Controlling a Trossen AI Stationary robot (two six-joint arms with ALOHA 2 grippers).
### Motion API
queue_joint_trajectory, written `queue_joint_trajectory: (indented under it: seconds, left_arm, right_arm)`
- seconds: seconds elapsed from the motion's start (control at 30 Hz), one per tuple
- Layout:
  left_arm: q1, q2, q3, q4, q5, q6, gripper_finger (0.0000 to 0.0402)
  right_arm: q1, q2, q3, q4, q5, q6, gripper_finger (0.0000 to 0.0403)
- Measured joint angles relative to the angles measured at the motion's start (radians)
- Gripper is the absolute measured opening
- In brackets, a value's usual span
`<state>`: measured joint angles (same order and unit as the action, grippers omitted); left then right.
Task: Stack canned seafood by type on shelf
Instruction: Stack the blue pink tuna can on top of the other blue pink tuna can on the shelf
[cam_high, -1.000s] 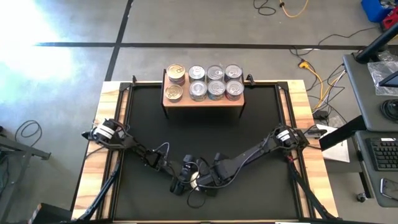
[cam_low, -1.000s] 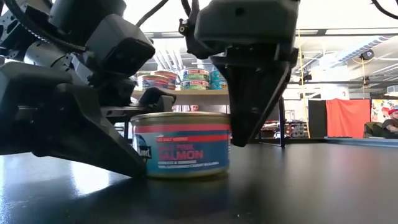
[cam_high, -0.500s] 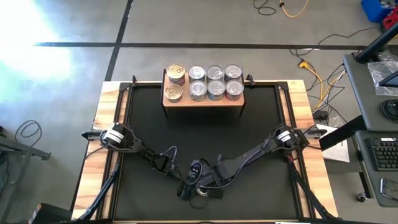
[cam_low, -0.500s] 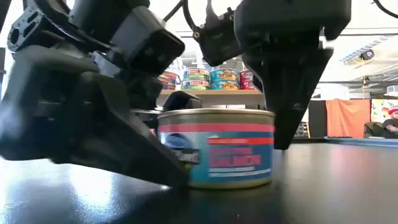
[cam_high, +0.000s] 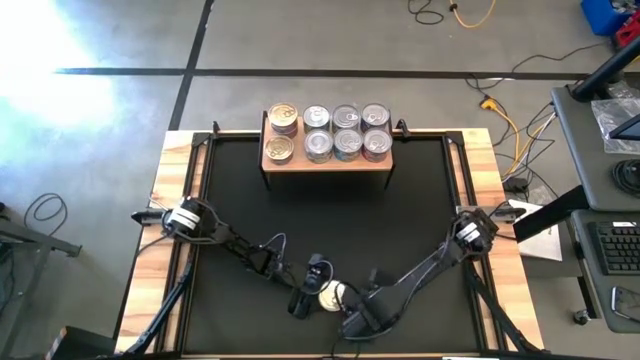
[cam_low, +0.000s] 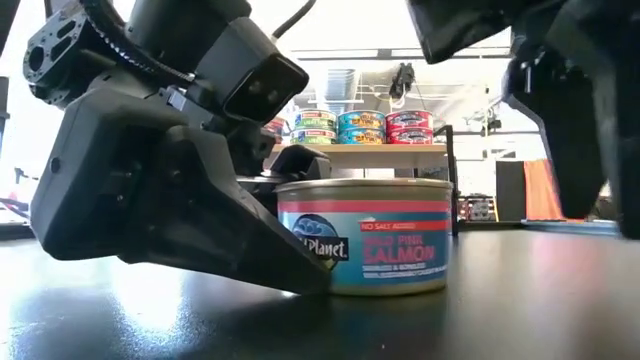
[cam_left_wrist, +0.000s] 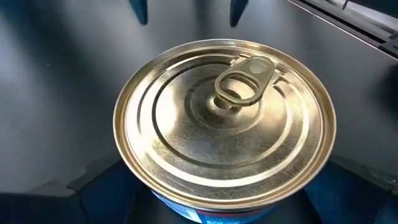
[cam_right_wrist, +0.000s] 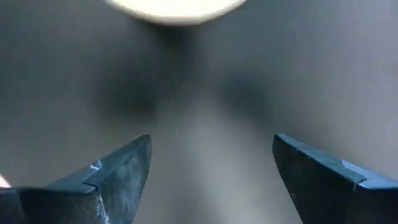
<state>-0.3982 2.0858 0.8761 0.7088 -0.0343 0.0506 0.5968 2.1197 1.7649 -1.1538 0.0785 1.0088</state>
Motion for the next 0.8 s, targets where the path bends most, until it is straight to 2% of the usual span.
queue_joint_trajectory:
  seconds: [0.13, 0.23, 0.4, 0.47, 0.6, 0.8]
  left_arm:
    - [0.0, 0.003, 0.032, -0.03, 0.016, 0.03, 0.0387]
    - [0.0, 0.004, 0.056, -0.055, 0.016, 0.056, 0.0387]
    - [-0.005, 0.004, 0.086, -0.093, 0.047, 0.064, 0.0387]
    - [-0.007, 0.001, 0.093, -0.101, 0.049, 0.033, 0.0385]
    - [0.0, -0.003, 0.094, -0.101, 0.003, -0.046, 0.037]
    - [0.0, -0.049, 0.089, -0.187, -0.071, -0.071, 0.0359]
  right_arm:
    - [0.0, 0.014, -0.001, -0.016, 0.106, 0.038, 0.0329]
    - [-0.036, 0.014, 0.021, -0.008, 0.178, -0.01, 0.0324]
    - [-0.075, 0.012, 0.08, 0.069, 0.165, -0.264, 0.0305]
    - [-0.086, 0.012, 0.092, 0.059, 0.162, -0.28, 0.0298]
    - [-0.091, 0.011, 0.102, -0.042, 0.225, -0.287, 0.0294]
    - [-0.085, 0.006, 0.082, -0.069, 0.267, -0.263, 0.0315]
